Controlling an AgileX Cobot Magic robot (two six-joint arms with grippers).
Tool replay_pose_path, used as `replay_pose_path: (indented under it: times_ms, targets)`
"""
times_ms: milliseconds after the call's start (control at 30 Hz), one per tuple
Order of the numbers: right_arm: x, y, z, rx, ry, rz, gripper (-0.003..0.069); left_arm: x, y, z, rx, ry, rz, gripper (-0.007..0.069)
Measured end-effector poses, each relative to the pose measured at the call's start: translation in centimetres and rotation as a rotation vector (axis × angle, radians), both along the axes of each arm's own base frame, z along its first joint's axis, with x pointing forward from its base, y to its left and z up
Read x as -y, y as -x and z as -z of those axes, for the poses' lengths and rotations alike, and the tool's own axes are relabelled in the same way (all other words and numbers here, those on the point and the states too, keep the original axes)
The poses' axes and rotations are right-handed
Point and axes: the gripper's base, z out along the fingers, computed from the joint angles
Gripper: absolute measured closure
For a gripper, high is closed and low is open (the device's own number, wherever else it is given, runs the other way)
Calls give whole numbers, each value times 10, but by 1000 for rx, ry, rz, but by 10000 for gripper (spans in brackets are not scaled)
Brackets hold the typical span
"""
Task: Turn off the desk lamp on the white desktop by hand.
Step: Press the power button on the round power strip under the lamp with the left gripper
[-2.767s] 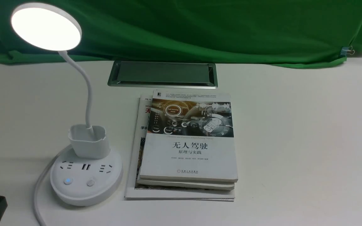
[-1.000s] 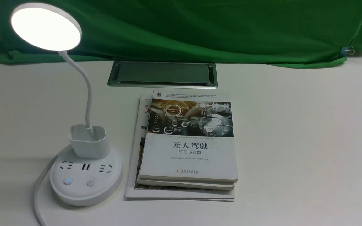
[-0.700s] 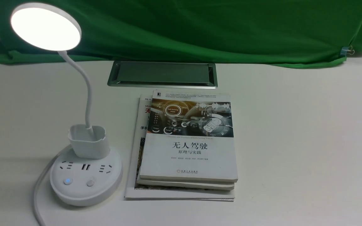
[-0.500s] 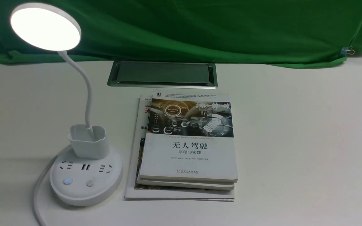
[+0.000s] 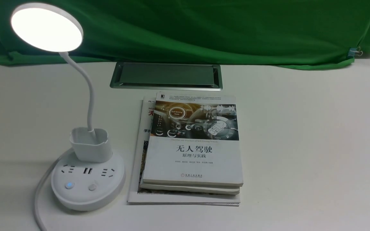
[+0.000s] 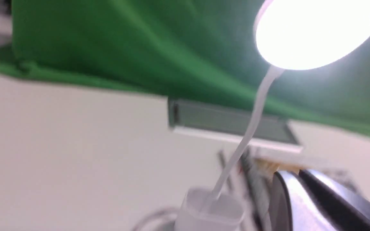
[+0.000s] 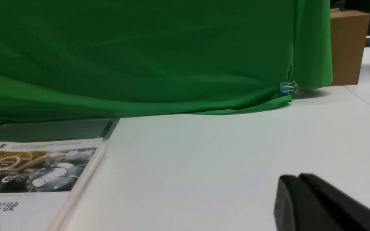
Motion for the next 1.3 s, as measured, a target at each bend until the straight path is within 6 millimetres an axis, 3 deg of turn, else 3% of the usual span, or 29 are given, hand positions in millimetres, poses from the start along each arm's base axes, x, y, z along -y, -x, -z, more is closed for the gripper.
replay_pose_path:
  times_ms: [100,200,300,500,600,833,1300]
  targets:
    - [0,0,0,0,0,0,624,2,-11,10,-97,2,0,606]
    - [0,0,0,0,0,0,624,8,-33,28,-319,25,11,606]
    - [0,0,0,0,0,0,624,18,-53,42,-548,-24,108,606]
    - [0,0,0,0,0,0,624,28,-84,65,-819,-120,250,606]
    - [0,0,0,0,0,0,624,33,-92,70,-874,-178,280,606]
    - [0,0,0,0,0,0,624,68,-109,66,-818,-344,314,606]
    - [0,0,0,0,0,0,624,65,-141,88,-870,-323,344,610]
